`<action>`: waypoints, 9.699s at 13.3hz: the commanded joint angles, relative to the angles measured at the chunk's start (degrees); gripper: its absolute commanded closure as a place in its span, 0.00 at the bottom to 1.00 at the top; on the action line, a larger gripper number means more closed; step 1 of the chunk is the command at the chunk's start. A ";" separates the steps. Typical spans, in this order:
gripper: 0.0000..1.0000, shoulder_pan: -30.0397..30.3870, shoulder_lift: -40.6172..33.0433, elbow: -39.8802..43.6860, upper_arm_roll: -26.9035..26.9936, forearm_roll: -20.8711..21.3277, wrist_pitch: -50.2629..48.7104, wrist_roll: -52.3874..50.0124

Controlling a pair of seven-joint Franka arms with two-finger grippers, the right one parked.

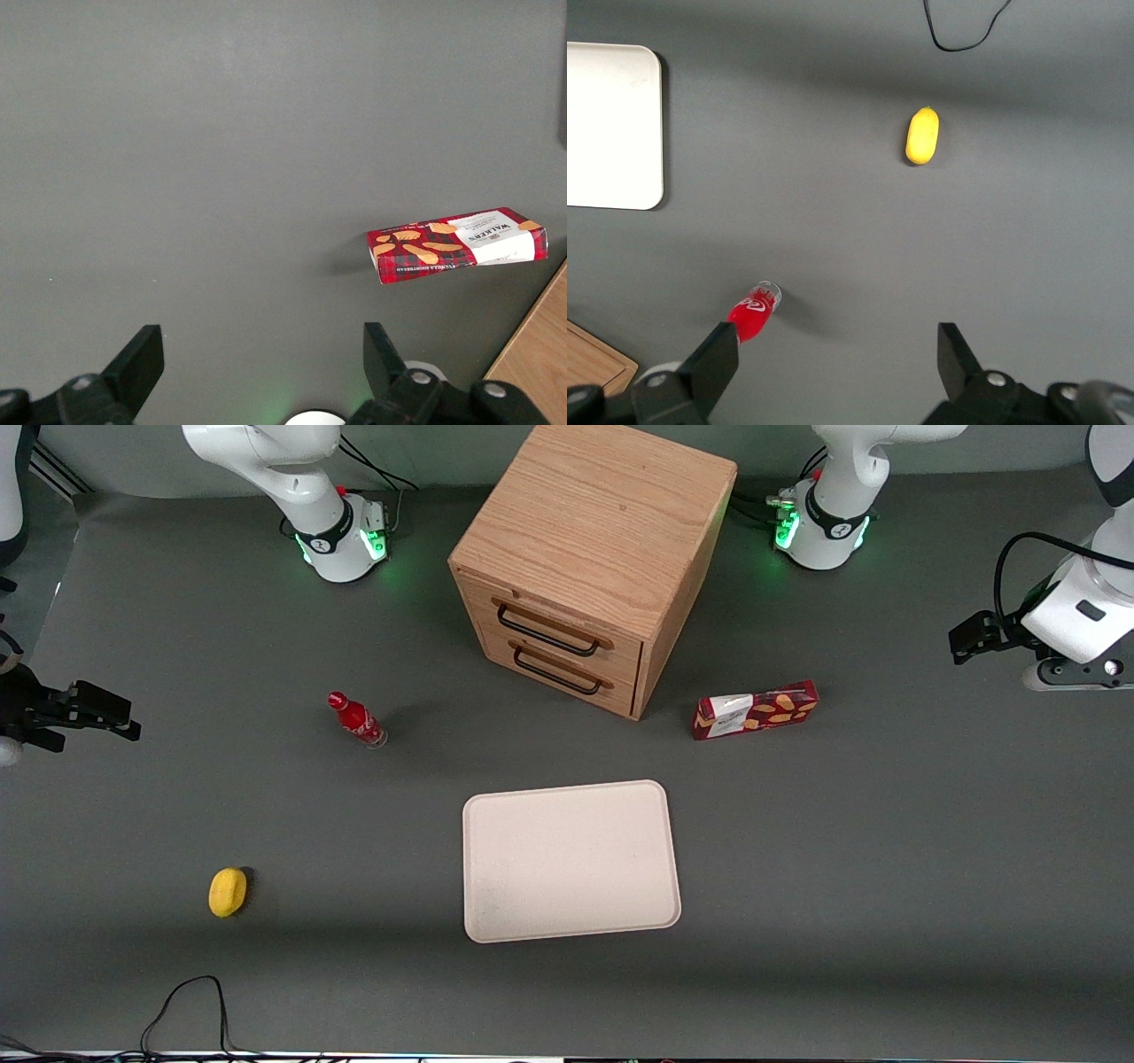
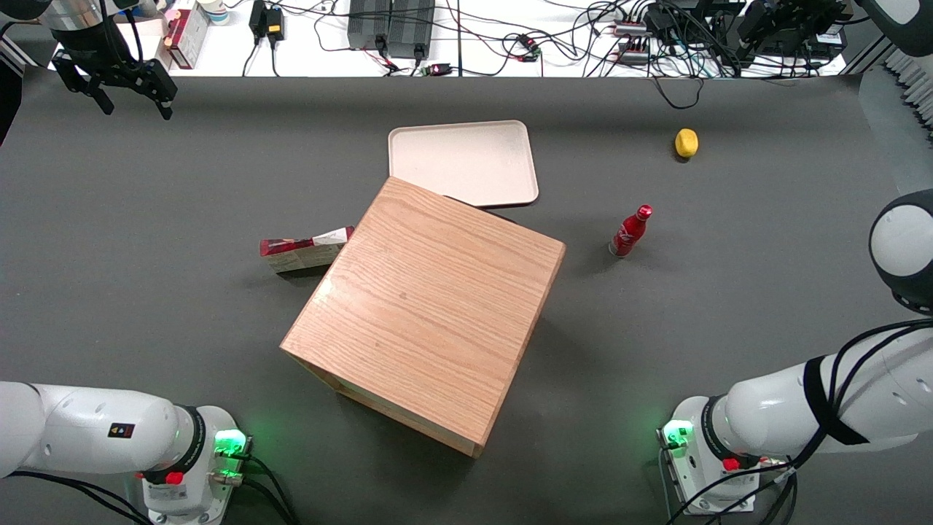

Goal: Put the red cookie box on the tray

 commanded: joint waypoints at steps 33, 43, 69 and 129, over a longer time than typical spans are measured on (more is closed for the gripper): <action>0.00 -5.26 -3.78 -8.26 -11.40 -7.43 3.00 54.84; 0.02 -8.26 4.20 -33.34 -11.40 -8.56 41.79 60.38; 1.00 -9.49 4.57 -24.35 -9.29 -8.75 30.72 58.62; 0.00 -1.51 24.10 25.90 -11.22 -4.88 -3.35 -16.11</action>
